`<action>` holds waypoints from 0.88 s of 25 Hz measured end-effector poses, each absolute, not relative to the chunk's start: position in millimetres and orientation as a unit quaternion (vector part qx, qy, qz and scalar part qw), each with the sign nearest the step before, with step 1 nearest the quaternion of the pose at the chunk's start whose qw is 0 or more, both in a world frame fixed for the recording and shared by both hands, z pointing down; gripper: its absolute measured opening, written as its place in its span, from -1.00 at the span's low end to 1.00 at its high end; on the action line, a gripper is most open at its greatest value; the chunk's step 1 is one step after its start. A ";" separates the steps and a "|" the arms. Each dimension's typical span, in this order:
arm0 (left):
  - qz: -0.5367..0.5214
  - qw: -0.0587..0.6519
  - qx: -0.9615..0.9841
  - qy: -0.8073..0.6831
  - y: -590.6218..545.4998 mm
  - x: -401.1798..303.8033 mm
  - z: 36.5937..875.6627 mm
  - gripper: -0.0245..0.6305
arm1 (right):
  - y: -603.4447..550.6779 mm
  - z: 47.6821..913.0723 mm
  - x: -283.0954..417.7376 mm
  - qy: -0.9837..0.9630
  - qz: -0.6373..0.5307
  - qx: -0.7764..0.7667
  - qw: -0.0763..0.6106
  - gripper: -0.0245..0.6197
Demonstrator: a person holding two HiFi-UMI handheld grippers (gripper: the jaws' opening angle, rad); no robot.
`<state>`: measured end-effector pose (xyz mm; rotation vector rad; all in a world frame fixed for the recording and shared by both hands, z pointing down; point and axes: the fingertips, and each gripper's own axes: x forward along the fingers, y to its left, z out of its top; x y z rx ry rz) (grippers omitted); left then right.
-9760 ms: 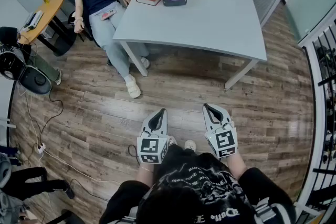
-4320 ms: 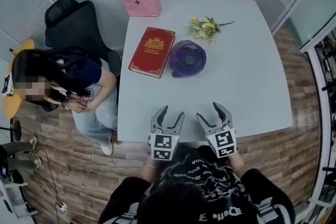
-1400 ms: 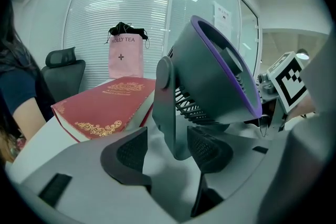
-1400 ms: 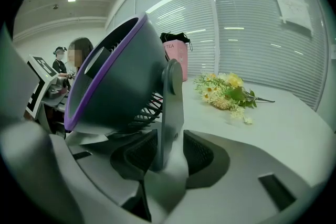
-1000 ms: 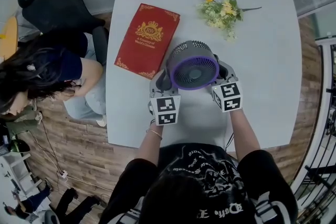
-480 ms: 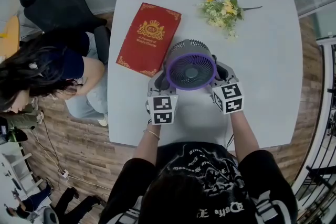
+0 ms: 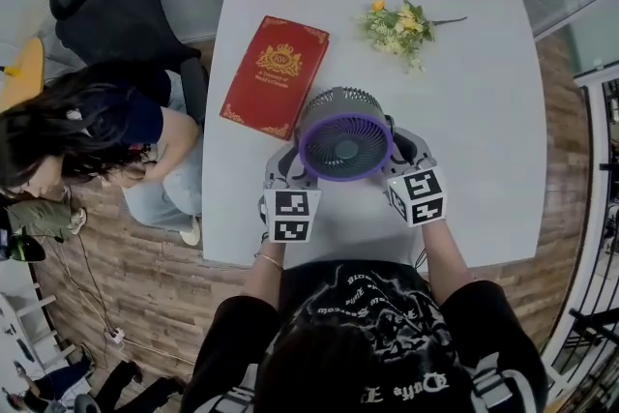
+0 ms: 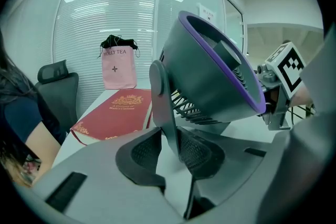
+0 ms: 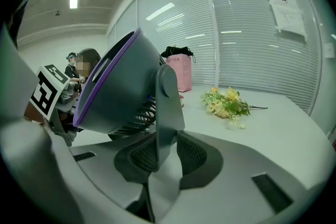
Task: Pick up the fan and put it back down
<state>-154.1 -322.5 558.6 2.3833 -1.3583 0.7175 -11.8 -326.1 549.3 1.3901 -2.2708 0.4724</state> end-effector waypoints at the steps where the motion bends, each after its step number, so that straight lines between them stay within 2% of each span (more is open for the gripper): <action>1: 0.252 0.151 0.833 -0.469 -316.5 -155.6 555.5 -0.63 | -320.3 545.4 -13.5 -0.819 0.170 0.502 0.217 -0.63; 10: 0.237 0.157 0.841 -0.460 -249.7 -176.7 532.4 -0.63 | -248.5 520.4 -33.6 -0.813 0.182 0.519 0.194 -0.64; 22: 0.240 0.166 0.845 -0.449 -174.5 -204.3 529.5 -0.65 | -166.0 522.7 -63.7 -0.807 0.179 0.524 0.207 -0.62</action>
